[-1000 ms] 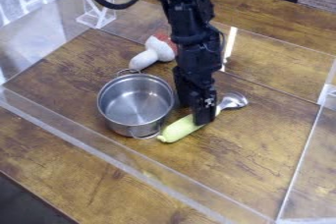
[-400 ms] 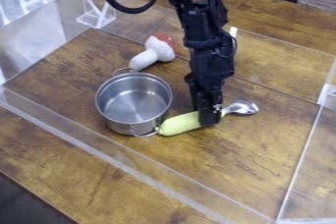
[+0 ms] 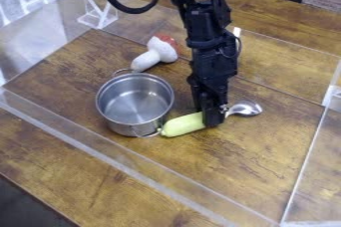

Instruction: Move the green spoon to the left

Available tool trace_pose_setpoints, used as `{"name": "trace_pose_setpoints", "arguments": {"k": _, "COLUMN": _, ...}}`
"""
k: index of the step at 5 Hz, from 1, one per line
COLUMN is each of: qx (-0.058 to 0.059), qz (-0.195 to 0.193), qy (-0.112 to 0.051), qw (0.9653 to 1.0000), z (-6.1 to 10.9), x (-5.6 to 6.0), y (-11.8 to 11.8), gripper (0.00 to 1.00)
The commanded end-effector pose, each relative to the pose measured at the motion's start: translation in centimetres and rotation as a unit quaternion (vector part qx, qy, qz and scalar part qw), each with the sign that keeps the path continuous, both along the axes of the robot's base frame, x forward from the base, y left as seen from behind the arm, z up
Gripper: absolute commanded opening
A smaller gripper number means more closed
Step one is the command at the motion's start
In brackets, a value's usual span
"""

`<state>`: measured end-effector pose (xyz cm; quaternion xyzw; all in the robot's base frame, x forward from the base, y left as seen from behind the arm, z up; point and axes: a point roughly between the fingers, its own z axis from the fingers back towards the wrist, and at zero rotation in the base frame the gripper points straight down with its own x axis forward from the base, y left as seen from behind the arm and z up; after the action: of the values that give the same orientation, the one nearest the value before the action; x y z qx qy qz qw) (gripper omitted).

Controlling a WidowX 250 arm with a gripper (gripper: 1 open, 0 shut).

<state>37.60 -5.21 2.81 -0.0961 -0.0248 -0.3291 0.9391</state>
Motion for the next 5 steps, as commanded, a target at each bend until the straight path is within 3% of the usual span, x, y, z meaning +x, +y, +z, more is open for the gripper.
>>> {"name": "trace_pose_setpoints", "arguments": {"k": 1, "qx": 0.001, "qz": -0.013, "qy": -0.031, "qw": 0.9994, "z": 1.7, "x": -0.3, "y": 0.6, "gripper": 0.0}}
{"name": "trace_pose_setpoints", "arguments": {"k": 2, "qx": 0.005, "qz": -0.003, "qy": -0.04, "qw": 0.9992, "z": 3.4, "x": -0.3, "y": 2.4, "gripper": 0.0}}
{"name": "trace_pose_setpoints", "arguments": {"k": 4, "qx": 0.013, "qz": -0.027, "qy": -0.063, "qw": 0.9976, "z": 8.1, "x": -1.4, "y": 4.7, "gripper": 0.0}}
{"name": "trace_pose_setpoints", "arguments": {"k": 5, "qx": 0.021, "qz": -0.004, "qy": -0.072, "qw": 0.9972, "z": 9.6, "x": -2.0, "y": 5.3, "gripper": 0.0}}
